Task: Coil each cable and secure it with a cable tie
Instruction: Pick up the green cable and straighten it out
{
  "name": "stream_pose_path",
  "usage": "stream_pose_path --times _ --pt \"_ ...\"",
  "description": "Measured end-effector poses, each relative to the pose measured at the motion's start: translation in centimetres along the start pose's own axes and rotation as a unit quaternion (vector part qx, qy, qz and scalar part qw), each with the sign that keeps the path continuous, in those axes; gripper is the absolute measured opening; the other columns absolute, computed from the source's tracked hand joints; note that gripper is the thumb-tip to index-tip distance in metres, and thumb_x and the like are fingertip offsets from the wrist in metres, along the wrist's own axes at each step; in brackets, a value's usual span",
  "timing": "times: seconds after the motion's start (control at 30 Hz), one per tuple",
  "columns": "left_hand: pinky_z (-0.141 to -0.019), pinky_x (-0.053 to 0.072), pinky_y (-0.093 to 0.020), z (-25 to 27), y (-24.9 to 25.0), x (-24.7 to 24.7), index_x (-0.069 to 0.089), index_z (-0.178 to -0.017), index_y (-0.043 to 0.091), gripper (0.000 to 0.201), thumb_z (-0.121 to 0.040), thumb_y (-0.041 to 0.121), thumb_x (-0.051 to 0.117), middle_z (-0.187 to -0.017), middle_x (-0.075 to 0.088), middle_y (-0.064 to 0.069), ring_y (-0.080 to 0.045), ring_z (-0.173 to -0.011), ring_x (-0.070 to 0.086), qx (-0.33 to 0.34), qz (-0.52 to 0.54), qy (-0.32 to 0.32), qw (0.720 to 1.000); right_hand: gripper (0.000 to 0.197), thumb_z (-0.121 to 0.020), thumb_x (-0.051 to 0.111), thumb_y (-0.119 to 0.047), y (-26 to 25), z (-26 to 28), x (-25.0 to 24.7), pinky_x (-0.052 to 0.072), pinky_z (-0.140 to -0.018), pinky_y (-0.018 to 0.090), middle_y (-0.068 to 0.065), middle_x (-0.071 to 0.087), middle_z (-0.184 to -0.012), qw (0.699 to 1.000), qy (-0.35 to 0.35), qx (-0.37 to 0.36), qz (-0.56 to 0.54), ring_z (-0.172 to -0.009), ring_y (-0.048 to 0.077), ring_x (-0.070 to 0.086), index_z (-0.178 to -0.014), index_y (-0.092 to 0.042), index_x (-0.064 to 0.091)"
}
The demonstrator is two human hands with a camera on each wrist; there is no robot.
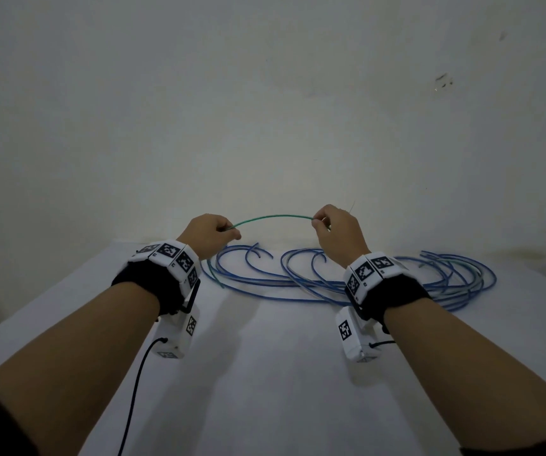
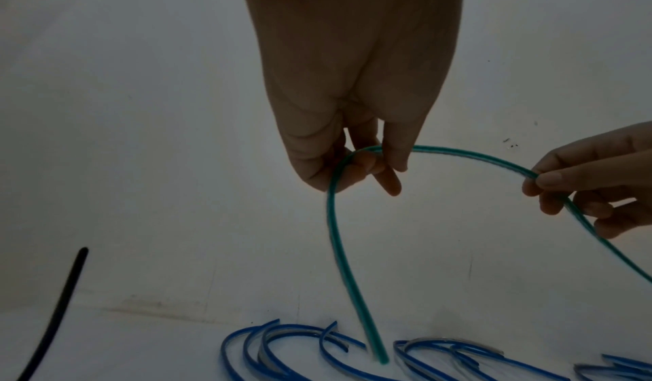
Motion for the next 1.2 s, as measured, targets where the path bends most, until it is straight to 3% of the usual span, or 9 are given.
stream_pose_path --times 0.2,0.4,0.5,0.6,0.8,0.9,1.0,1.1,1.2 --pt "-0.061 0.043 -0.025 1.0 -0.6 0.3 0.055 -0.068 0.01 0.037 -0.098 0.03 0.045 -0.063 0.056 -0.002 -0.016 -0.059 0.051 -0.071 0.028 -0.054 0.996 0.014 -0.095 0.049 -0.013 0.0 0.6 -0.6 0.041 -0.073 0.029 0.014 0.06 -0.097 1.0 0.004 -0.003 0.008 -0.086 0.024 0.054 -0.099 -0.004 0.059" --pt "-0.064 0.056 -0.032 2.0 -0.2 0.4 0.054 -0.078 0.007 0.035 -0.098 0.034 0.044 -0.064 0.048 -0.005 -0.017 -0.057 0.051 -0.145 0.13 -0.087 0.977 0.019 -0.096 0.047 -0.016 1.4 1.2 -2.2 0.042 -0.079 0.033 0.016 0.06 -0.1 0.999 -0.007 0.012 0.037 -0.092 0.029 0.056 -0.102 -0.002 0.059" --pt "-0.045 0.044 -0.02 2.2 0.8 0.5 0.058 -0.081 0.006 0.033 -0.1 0.026 0.04 -0.063 0.041 -0.004 -0.015 -0.053 0.039 -0.151 0.176 -0.101 0.968 0.019 -0.097 0.044 -0.014 1.9 1.3 -2.6 0.039 -0.074 0.032 0.018 0.059 -0.098 0.999 0.005 0.015 0.042 -0.087 0.028 0.052 -0.096 -0.001 0.058" --pt "-0.047 0.036 -0.019 2.2 1.5 0.7 0.059 -0.079 0.004 0.033 -0.099 0.008 0.033 -0.066 0.043 -0.005 -0.015 -0.054 0.037 -0.15 0.245 -0.099 0.953 0.019 -0.097 0.043 -0.013 2.2 1.2 -2.9 0.038 -0.073 0.031 0.019 0.06 -0.1 0.999 0.026 0.033 0.028 -0.088 0.028 0.053 -0.101 0.0 0.057" --pt "-0.06 0.055 -0.027 2.5 2.7 0.7 0.052 -0.09 0.011 0.023 -0.102 0.016 0.033 -0.07 0.052 -0.005 -0.015 -0.057 0.052 -0.109 0.32 -0.109 0.935 0.026 -0.098 0.04 -0.011 1.9 1.4 -2.6 0.044 -0.08 0.039 0.022 0.06 -0.101 0.999 0.031 0.035 0.021 -0.093 0.035 0.056 -0.12 -0.006 0.052" --pt "-0.055 0.049 -0.022 2.0 3.3 0.8 0.054 -0.094 0.011 0.024 -0.102 0.016 0.033 -0.065 0.04 -0.002 -0.011 -0.052 0.039 -0.072 0.353 -0.05 0.932 0.024 -0.097 0.038 -0.008 1.6 1.4 -1.9 0.042 -0.075 0.036 0.021 0.062 -0.101 0.999 -0.002 0.032 0.038 -0.091 0.035 0.056 -0.105 -0.002 0.06" --pt "-0.053 0.034 -0.02 1.5 3.7 0.6 0.058 -0.091 0.005 0.031 -0.101 0.009 0.029 -0.066 0.035 -0.002 -0.009 -0.05 0.033 -0.064 0.475 -0.002 0.878 0.024 -0.094 0.037 -0.002 1.2 1.6 -1.1 0.036 -0.068 0.03 0.02 0.063 -0.098 0.995 -0.08 0.032 0.05 -0.085 0.03 0.053 -0.1 0.001 0.061" --pt "-0.055 0.042 -0.018 1.4 3.9 0.3 0.059 -0.095 0.005 0.029 -0.101 0.009 0.03 -0.068 0.043 -0.001 -0.006 -0.051 0.041 -0.035 0.532 0.002 0.846 0.027 -0.095 0.036 -0.003 0.7 1.9 -0.4 0.032 -0.068 0.026 0.009 0.058 -0.091 0.985 -0.165 0.016 0.049 -0.084 0.021 0.048 -0.099 -0.001 0.063" --pt "-0.057 0.049 -0.019 1.3 4.1 0.3 0.059 -0.093 0.013 0.023 -0.101 0.017 0.038 -0.067 0.048 0.002 -0.005 -0.051 0.046 -0.004 0.502 0.04 0.864 0.029 -0.097 0.035 -0.006 0.2 2.3 0.3 0.036 -0.064 0.016 -0.006 0.052 -0.075 0.974 -0.224 0.011 0.014 -0.074 0.012 0.047 -0.098 -0.006 0.065"
Point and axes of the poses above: each hand's wrist, its own z-axis away from the middle knuckle, its own x-axis out of the palm, y = z × x, the point moved 2 cm from there along -z, towards the middle knuckle
